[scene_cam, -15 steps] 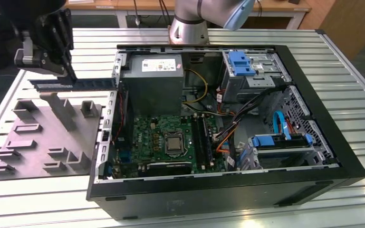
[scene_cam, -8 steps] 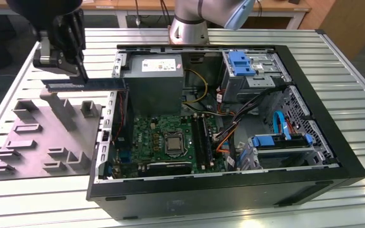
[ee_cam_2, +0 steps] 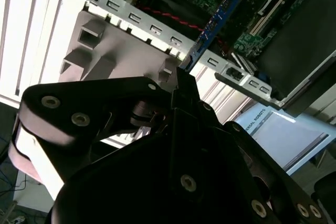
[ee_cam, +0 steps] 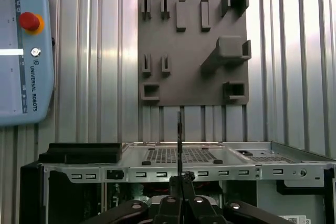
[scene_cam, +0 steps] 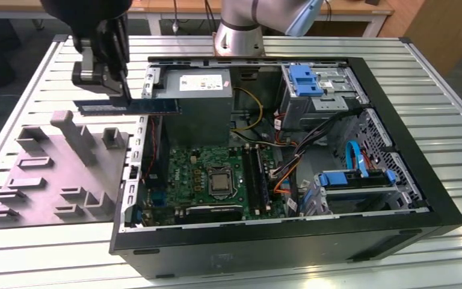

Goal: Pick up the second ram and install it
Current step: 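Pick up the second ram and move it above second insertion slot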

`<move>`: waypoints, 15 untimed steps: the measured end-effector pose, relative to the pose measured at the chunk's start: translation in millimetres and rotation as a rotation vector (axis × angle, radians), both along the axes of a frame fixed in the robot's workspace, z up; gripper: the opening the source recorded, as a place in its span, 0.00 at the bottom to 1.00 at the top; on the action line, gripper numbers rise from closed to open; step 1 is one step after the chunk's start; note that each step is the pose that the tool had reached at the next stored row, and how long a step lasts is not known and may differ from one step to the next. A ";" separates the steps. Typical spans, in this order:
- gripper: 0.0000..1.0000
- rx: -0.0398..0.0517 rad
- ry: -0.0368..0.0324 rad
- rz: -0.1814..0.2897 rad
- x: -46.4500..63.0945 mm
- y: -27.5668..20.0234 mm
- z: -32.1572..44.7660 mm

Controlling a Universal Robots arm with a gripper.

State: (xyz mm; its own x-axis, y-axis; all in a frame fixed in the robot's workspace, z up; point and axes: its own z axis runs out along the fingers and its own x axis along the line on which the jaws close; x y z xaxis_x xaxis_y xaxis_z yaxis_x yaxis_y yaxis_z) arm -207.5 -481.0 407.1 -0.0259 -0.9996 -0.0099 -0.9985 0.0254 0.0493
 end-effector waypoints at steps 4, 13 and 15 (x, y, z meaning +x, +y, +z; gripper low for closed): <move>0.12 0.0000 0.0000 0.000 12.9 0.0 -0.1; 0.12 0.0000 0.0001 0.000 41.0 0.0 -1.9; 0.12 0.0000 0.0001 0.000 46.7 0.0 -3.0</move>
